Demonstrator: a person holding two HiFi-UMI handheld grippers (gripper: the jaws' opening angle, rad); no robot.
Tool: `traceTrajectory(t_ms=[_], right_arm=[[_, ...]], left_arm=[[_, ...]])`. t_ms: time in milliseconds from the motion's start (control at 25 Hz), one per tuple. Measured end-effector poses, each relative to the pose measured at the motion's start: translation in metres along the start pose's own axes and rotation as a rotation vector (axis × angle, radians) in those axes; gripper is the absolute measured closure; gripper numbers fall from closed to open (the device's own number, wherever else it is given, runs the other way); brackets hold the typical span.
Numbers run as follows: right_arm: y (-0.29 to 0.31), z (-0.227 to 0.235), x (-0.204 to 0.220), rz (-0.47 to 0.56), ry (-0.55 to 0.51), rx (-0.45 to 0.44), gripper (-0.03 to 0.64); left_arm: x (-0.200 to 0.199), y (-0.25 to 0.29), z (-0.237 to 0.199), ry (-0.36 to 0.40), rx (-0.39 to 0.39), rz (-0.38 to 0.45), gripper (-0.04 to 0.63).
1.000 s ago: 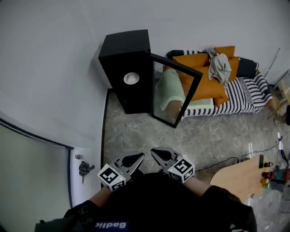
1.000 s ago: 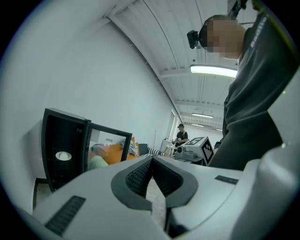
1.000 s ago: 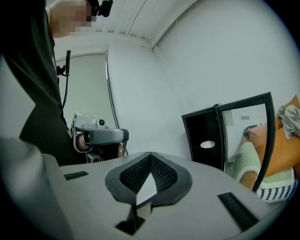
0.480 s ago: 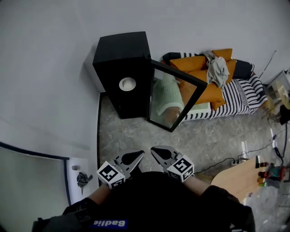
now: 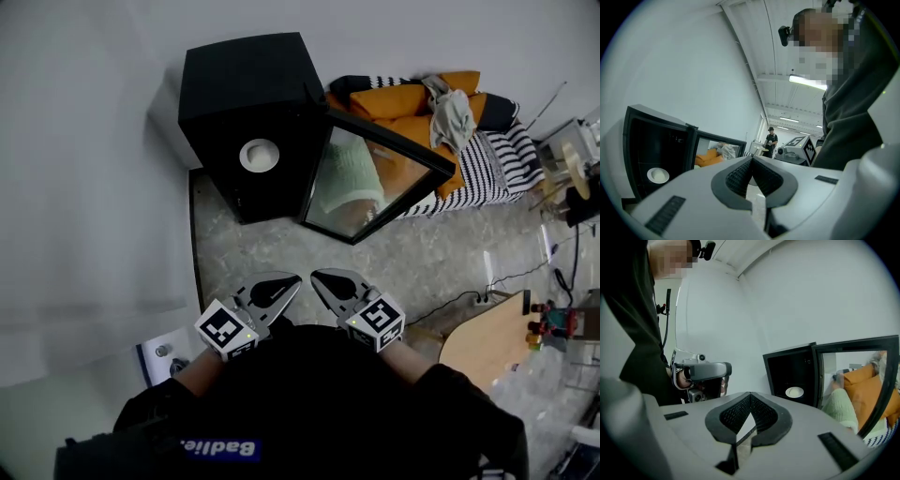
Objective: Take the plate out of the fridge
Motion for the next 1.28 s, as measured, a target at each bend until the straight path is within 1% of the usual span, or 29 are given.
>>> traceTrajectory(t_ms=[160, 240, 320, 520, 640, 720, 880, 960, 1040, 1160, 1280], right_arm=[[0.027, 0.002, -0.018, 0.004, -0.008, 0.016, 0.607], [0.039, 0.003, -0.017, 0.019, -0.013, 0.023, 0.607], [0.049, 0.004, -0.015, 0.005, -0.017, 0.022, 0.607], [0.057, 0.018, -0.025, -0.011, -0.006, 0.018, 0.607], [0.061, 0.031, -0.023, 0.008, 0.001, 0.001, 0.607], [0.063, 0.044, -0.023, 0.019, 0.002, -0.018, 0.607], [0.068, 0.073, -0.025, 0.025, -0.001, -0.066, 0.607], [0.068, 0.09, -0.028, 0.03, -0.005, -0.091, 0.607], [0.068, 0.106, -0.029, 0.03, -0.005, -0.115, 0.607], [0.069, 0.125, -0.028, 0.03, -0.013, -0.151, 0.607], [0.071, 0.143, -0.028, 0.024, -0.017, -0.184, 0.607]], left_arm=[[-0.014, -0.009, -0.026, -0.004, 0.03, -0.006, 0.589], [-0.014, -0.012, -0.039, -0.005, 0.041, 0.001, 0.589], [-0.01, -0.013, -0.05, -0.013, 0.05, 0.013, 0.589], [-0.017, -0.01, -0.066, -0.033, 0.034, 0.018, 0.589], [-0.021, 0.002, -0.074, -0.04, 0.005, 0.012, 0.589], [-0.023, 0.01, -0.08, -0.023, -0.019, 0.007, 0.589], [-0.025, 0.026, -0.093, -0.009, -0.093, -0.015, 0.589], [-0.033, 0.04, -0.099, -0.003, -0.122, -0.004, 0.588], [-0.039, 0.054, -0.102, -0.011, -0.155, -0.01, 0.588], [-0.043, 0.071, -0.108, -0.01, -0.187, -0.003, 0.588], [-0.044, 0.082, -0.12, 0.004, -0.231, 0.025, 0.588]])
Point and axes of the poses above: the fingertips, and each gripper's own axes: y forward along the fingers, z to its right, x out of its underside, the point moved 7 cm from there along -y, backward along the fingers, and after that the axes turned 11 degrees about -y, right-handed, at the moved point
